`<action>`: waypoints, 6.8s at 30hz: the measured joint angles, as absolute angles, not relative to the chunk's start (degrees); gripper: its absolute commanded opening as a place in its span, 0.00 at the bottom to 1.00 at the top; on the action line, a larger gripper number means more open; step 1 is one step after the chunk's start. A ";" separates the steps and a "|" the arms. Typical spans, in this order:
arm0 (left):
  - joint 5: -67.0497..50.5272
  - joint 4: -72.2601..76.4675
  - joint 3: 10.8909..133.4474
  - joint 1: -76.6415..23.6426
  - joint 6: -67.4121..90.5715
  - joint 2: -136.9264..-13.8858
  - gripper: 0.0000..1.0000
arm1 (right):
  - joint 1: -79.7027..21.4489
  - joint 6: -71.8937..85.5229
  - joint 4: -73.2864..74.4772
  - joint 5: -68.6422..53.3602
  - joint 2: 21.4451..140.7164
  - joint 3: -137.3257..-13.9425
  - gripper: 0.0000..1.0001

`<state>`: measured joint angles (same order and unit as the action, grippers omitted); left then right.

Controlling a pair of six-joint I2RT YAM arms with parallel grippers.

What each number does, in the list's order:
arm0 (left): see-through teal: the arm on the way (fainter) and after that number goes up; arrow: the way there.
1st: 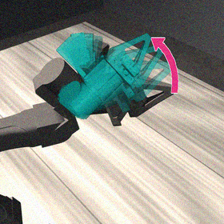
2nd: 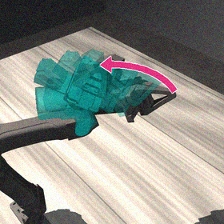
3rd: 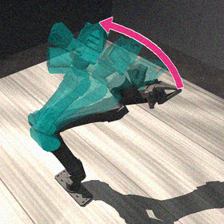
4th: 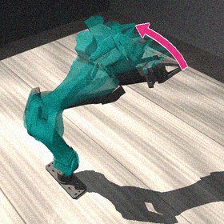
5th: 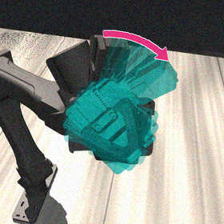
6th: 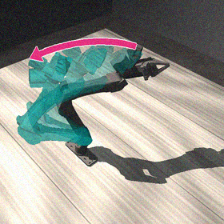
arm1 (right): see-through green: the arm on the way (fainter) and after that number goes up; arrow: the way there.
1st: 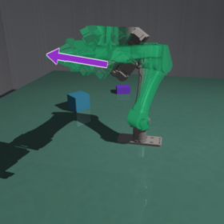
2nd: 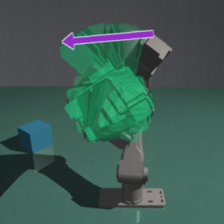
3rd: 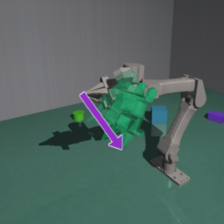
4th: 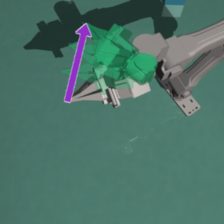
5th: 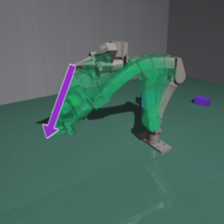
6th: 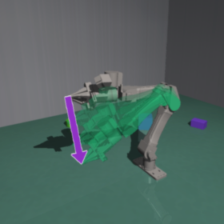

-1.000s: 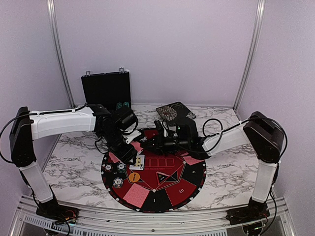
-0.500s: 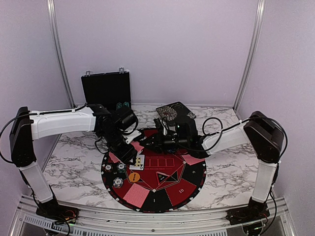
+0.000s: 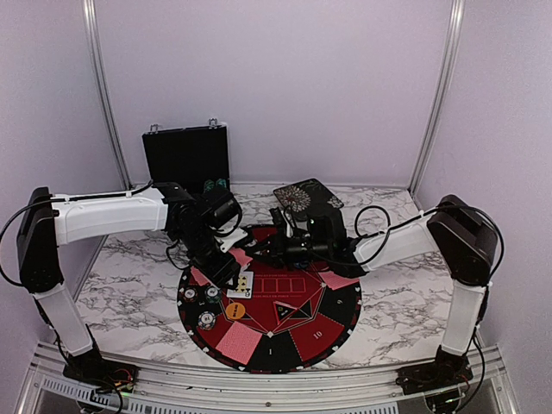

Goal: Distribute texas hold em gaming equipment
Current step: Adjust the poker card at the face-down deck piles.

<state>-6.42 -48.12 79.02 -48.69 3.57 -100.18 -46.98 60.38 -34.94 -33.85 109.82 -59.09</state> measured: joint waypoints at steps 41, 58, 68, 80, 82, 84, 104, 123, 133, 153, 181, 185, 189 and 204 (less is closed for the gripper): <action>-6.42 -47.86 79.02 -48.60 3.38 -100.18 0.34 | -45.39 59.33 -32.10 -31.81 107.98 -59.48 0.00; -6.44 -47.92 79.02 -48.38 3.36 -100.18 0.34 | -46.09 59.66 -32.67 -31.79 107.98 -58.65 0.00; -6.46 -47.92 79.02 -48.34 3.31 -100.18 0.34 | -46.68 59.86 -33.01 -31.75 107.53 -58.22 0.00; -6.52 -47.90 79.02 -48.27 3.14 -100.18 0.34 | -47.40 60.12 -32.93 -31.57 107.22 -57.71 0.17; -6.52 -47.90 79.02 -48.16 3.14 -100.18 0.34 | -47.40 59.83 -32.77 -31.57 107.00 -57.43 0.22; -6.50 -47.90 79.02 -48.05 3.14 -100.18 0.34 | -47.35 59.72 -32.71 -31.55 106.85 -57.39 0.25; -6.46 -47.86 79.02 -47.79 3.11 -100.18 0.34 | -48.56 58.26 -30.33 -32.05 108.75 -61.06 0.40; -6.46 -47.99 79.02 -47.79 3.14 -100.18 0.34 | -48.66 58.26 -30.02 -32.23 110.67 -61.06 0.32; -6.48 -48.10 79.05 -47.79 3.14 -100.18 0.35 | -48.10 58.22 -29.89 -31.79 110.61 -61.06 0.31; -6.48 -48.05 79.05 -47.79 3.11 -100.18 0.34 | -48.18 55.86 -28.60 -30.89 108.07 -61.06 0.04; -6.61 -48.21 79.92 -47.79 2.55 -100.44 0.34 | -49.30 54.59 -27.33 -30.55 107.66 -61.25 0.43; -6.61 -48.23 79.99 -47.79 2.52 -100.44 0.34 | -49.25 54.54 -27.31 -30.63 107.68 -61.28 0.46; -6.61 -48.23 80.62 -47.79 2.50 -100.47 0.34 | -49.28 54.61 -27.35 -31.03 107.79 -61.41 0.46; -6.61 -48.23 80.97 -47.79 2.52 -100.49 0.34 | -49.19 55.48 -28.01 -31.86 109.73 -62.02 0.41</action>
